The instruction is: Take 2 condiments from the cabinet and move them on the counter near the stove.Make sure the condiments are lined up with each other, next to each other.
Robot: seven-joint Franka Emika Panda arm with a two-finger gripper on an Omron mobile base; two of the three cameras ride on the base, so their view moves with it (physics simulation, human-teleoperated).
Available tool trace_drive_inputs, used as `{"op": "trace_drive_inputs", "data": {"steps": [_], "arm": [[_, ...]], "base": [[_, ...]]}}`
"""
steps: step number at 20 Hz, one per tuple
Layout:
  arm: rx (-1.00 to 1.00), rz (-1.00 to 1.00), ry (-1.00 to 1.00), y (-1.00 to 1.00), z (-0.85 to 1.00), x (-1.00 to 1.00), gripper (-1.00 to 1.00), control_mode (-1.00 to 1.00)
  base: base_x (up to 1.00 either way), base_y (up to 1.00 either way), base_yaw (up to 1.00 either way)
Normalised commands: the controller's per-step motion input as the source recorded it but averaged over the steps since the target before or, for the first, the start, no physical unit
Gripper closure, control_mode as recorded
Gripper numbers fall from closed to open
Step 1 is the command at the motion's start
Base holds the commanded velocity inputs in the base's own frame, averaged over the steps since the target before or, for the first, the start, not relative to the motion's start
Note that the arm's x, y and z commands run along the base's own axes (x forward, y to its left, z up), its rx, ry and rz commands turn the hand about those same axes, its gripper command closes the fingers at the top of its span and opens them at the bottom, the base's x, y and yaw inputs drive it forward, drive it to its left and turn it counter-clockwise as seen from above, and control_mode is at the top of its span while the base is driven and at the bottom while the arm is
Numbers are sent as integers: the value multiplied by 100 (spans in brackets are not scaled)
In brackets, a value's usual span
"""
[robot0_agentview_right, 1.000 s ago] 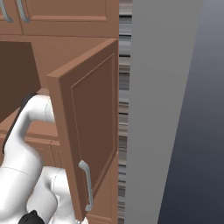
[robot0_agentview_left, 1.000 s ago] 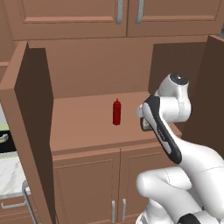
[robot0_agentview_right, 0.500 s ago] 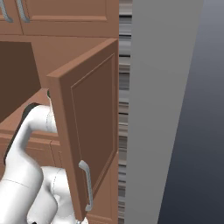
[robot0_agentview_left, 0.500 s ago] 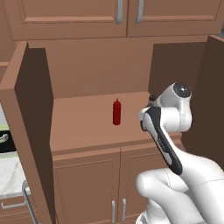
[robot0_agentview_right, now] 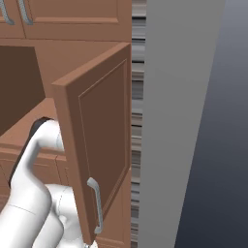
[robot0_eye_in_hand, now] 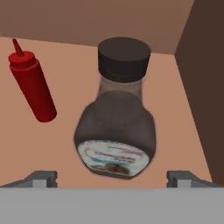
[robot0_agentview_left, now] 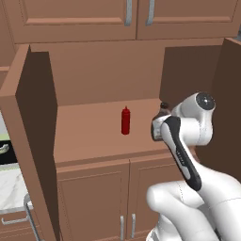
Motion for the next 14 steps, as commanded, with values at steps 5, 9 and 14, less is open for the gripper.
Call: {"op": "trace_drive_inputs", "data": {"steps": [5,9,14], "arm": [[4,0,-8,-9,0,3,-100,-100],[4,0,-1,-10,0,29,-100,-100],[1,0,-5,0,6,20,-100,-100]], "base": [[0,0,0],[0,0,0],[0,0,0]]}}
